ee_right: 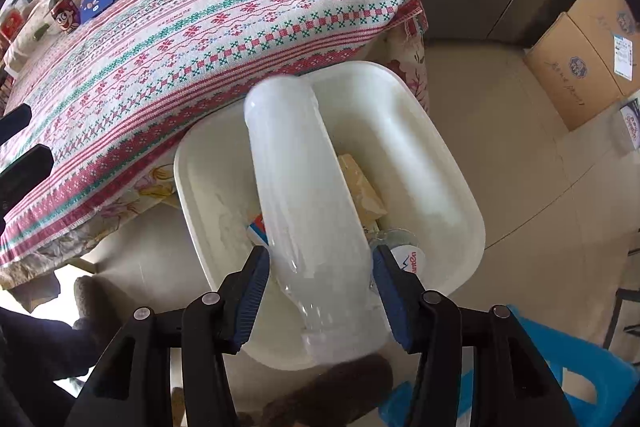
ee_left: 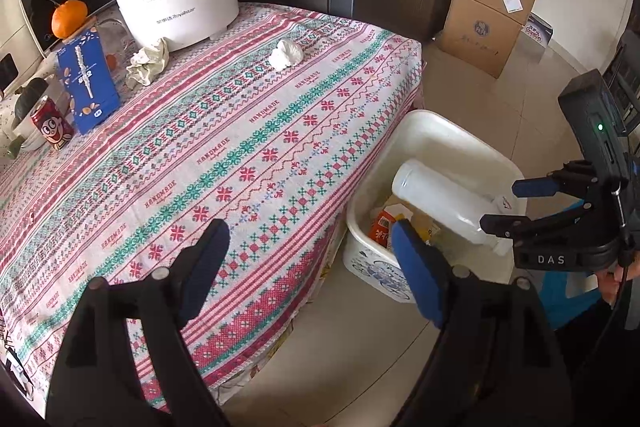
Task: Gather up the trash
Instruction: 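Open the left tool to drop the yellow bag while the right tool drops the bottle into the bin, then move both open tools back over the table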
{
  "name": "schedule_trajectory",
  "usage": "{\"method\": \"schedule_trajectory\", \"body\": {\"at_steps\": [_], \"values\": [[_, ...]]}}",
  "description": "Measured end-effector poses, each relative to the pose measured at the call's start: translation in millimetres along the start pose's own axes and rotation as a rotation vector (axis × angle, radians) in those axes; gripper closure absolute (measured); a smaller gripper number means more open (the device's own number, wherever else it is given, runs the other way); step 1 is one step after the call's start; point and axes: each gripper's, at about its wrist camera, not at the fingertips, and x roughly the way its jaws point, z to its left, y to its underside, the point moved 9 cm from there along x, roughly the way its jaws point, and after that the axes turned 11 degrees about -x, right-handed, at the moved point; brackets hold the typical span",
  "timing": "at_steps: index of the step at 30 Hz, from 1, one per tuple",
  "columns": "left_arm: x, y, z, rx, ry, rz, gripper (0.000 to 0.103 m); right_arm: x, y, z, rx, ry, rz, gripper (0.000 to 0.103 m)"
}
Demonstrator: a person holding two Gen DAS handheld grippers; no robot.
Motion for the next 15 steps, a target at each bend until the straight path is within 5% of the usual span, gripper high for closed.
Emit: {"method": "schedule_trajectory", "body": {"at_steps": [15], "values": [[-4, -5, 18, -0.046, -0.016, -0.001, 0.015, -28, -17, -3, 0.033, -0.027, -0.099, 0.036]]}}
